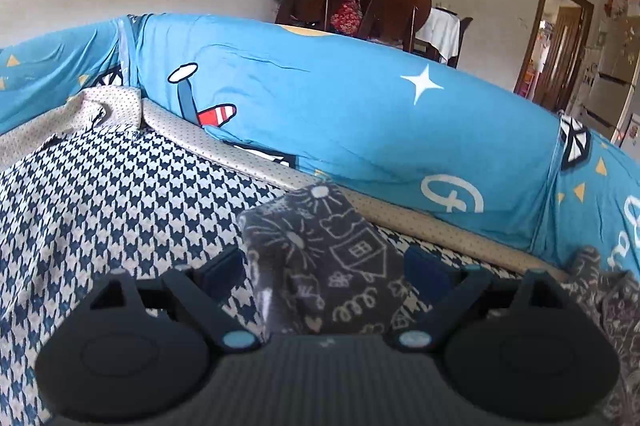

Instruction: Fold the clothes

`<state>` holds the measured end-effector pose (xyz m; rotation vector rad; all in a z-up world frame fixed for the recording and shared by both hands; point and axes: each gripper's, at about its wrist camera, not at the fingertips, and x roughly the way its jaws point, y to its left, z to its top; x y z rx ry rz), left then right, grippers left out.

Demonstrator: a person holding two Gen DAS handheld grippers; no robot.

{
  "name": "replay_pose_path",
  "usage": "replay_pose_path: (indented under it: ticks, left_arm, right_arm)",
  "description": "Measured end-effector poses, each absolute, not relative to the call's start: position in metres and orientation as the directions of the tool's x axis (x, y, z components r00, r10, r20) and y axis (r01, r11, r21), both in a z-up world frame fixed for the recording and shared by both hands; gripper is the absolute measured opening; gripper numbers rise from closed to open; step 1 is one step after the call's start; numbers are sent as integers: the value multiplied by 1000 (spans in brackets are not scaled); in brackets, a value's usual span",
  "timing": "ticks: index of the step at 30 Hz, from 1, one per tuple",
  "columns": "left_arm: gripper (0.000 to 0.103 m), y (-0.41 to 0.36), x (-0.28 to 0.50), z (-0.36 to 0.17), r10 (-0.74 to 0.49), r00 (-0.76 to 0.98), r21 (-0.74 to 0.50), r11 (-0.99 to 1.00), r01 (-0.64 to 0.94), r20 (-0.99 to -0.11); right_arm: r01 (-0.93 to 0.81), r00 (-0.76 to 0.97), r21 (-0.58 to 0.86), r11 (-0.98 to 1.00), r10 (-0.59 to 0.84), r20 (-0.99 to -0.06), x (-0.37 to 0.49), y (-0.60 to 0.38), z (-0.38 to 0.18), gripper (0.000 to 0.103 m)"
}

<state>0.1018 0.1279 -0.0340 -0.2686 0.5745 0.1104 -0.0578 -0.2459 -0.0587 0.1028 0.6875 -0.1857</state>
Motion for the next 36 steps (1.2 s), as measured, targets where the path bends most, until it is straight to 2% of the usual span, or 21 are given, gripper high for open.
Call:
replay_pose_path:
  ticks: [8,11,14,16,18,19,26,28,30,36]
  left_arm:
    - [93,151,115,-52,30,784,-287,921,-262,-620]
    - [91,160,120,-62,-15,766,-352,894,-278,-643]
    - [70,164,125,-72,-74,744,-408,870,-277,-664]
    - [36,165,127,-79,-109,731,-434,859,-272,-674]
    - [18,162,127,-80,-120,728,-436,861,-261,-675]
    - [13,161,126,-80,-122,729,-433,865,-255,-674]
    - [10,138,103,-45,71,809,-247,933,-260,-584]
    - [10,137,92,-33,169,811,-178,931,-317,-560]
    - [10,145,77,-23,253,797,-160,903,-397,-549]
    - [13,156,32,-25,279,752,-167,874,-457,-597]
  right_arm:
    - [199,750,20,980,-139,-647,-57,-246,-61,56]
    - [197,747,16,980,-140,-650,-57,-246,-61,56]
    - [196,746,13,981,-140,-651,-56,-246,-61,56]
    - [195,746,11,981,-140,-651,-56,-246,-62,56]
    - [194,746,11,981,-140,-651,-56,-246,-62,56]
    - [194,746,11,981,-140,-652,-56,-246,-62,56]
    - [193,745,8,981,-141,-652,-54,-247,-62,56]
    - [193,745,7,981,-142,-652,-54,-248,-62,56]
    - [193,745,7,981,-142,-652,-53,-248,-62,56]
    - [187,746,9,982,-136,-652,-51,-247,-62,56]
